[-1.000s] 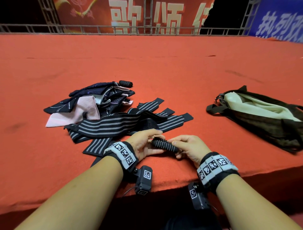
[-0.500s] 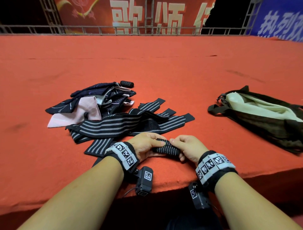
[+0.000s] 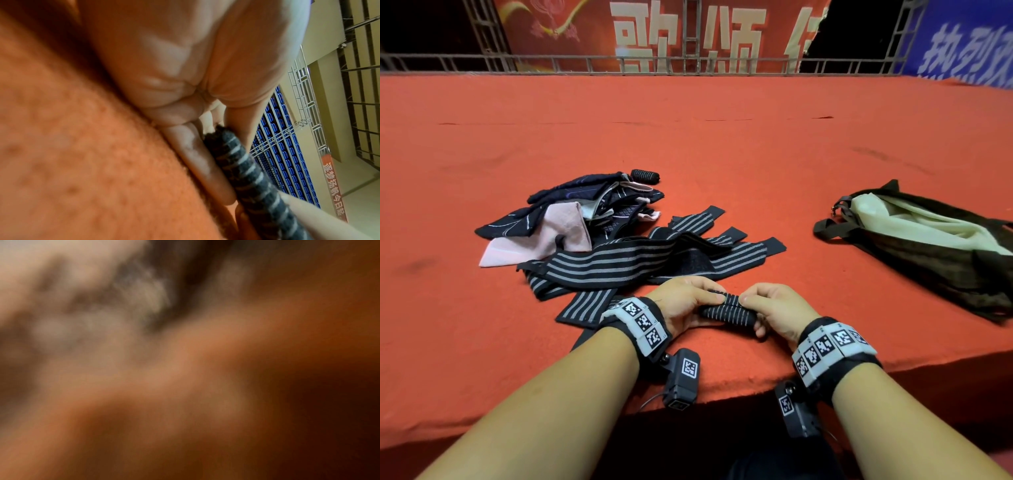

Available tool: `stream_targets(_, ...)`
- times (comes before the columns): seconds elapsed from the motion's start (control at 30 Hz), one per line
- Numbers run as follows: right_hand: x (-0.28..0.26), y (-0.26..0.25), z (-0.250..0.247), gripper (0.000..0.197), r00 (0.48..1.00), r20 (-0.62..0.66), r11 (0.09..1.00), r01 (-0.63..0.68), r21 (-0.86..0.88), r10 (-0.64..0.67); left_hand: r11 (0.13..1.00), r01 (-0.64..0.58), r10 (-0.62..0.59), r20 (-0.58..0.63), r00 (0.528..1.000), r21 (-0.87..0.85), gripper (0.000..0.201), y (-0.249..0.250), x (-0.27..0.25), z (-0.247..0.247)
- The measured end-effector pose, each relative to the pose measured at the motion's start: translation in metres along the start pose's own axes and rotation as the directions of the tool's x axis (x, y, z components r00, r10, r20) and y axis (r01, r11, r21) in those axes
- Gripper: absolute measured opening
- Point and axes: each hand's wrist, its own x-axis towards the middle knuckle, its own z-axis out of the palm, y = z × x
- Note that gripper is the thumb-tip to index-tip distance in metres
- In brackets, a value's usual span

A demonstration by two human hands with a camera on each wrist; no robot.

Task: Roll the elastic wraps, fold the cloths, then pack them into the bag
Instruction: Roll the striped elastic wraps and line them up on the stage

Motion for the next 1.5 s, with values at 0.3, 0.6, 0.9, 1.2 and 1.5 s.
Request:
stream_targets(0.3,-0.009,-0.006,0.002,0.015,1.0,0.007,0.99,0.009,-0.143,-0.008,0.996,-0.02,0.022,-0.017,1.0,0.083,0.009,-0.001,-0.006,0.004)
stream_targets(0.6,-0.011,-0.033,0.005,0.016,1.0,0.014,0.933,0.015,-0.36,-0.011,0.965,-0.115,0.148,-0.13,0.98,0.234,0.014,0.059,-0.06,-0.031)
stream_targets(0.9,-0.004,-0.061,0.063,0.016,0.978,0.035,0.979,-0.204,-0.015,0.205,0.765,0.064,0.179,-0.308,0.934,0.641,0.014,0.066,-0.122,-0.119)
stream_targets(1.2,-0.008,-0.077,0.09,0.009,0.988,0.019,0.876,-0.13,-0.465,0.156,0.055,0.09,0.257,-0.101,0.961,0.994,0.088,0.045,-0.119,-0.107)
stream_targets(1.5,-0.003,-0.078,0.083,0.068,0.979,0.183,0.867,0.015,-0.499,0.088,-0.009,0.082,0.184,-0.079,0.98,0.997,0.096,0.036,-0.098,-0.106)
